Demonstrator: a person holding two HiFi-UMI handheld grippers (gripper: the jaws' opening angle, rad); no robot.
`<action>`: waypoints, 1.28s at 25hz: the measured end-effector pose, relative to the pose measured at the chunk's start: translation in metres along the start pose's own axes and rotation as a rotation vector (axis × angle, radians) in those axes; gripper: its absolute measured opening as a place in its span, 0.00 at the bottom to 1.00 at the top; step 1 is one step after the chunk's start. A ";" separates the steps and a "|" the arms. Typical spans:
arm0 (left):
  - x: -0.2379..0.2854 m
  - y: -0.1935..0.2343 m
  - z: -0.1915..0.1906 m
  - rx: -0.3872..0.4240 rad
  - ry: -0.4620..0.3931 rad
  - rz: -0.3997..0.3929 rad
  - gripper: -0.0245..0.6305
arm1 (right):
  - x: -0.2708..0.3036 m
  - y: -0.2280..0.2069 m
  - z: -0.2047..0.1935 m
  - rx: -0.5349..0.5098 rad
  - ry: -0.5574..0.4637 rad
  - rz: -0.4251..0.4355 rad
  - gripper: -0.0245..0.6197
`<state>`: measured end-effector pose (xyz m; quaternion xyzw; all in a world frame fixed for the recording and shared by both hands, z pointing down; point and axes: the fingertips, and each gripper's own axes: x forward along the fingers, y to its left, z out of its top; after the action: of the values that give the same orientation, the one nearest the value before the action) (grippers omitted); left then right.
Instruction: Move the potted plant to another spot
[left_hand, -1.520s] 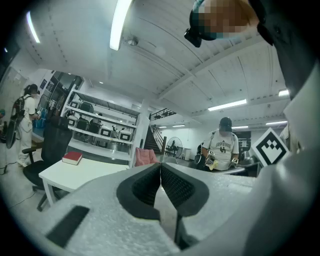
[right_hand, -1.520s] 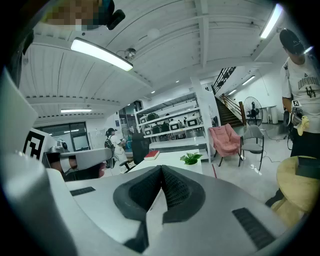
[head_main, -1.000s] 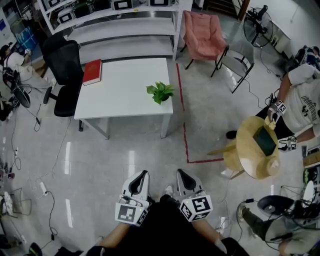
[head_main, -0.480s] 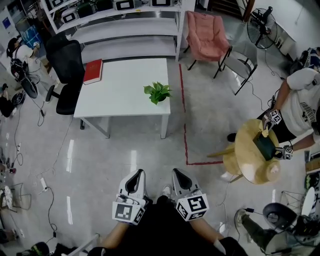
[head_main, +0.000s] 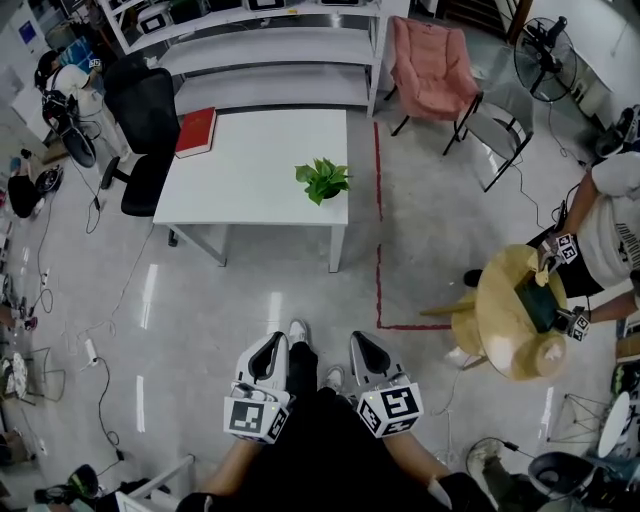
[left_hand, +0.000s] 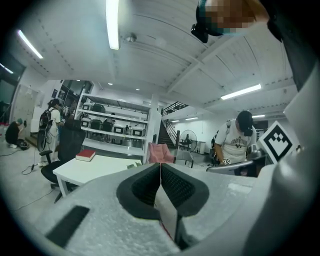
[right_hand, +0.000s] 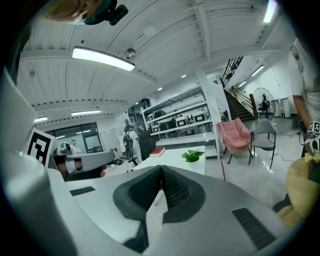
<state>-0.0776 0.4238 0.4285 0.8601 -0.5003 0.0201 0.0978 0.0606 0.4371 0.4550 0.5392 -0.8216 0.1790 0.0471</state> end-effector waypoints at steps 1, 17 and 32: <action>0.005 0.002 -0.001 -0.003 0.004 0.001 0.07 | 0.004 -0.003 0.001 -0.001 0.001 -0.002 0.06; 0.123 0.057 0.007 -0.035 0.022 -0.056 0.07 | 0.115 -0.058 0.023 0.009 0.052 -0.060 0.06; 0.232 0.156 0.040 -0.052 0.036 -0.167 0.07 | 0.267 -0.109 0.038 0.055 0.151 -0.217 0.06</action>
<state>-0.0992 0.1426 0.4435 0.8954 -0.4254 0.0145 0.1304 0.0526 0.1530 0.5188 0.6109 -0.7473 0.2355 0.1132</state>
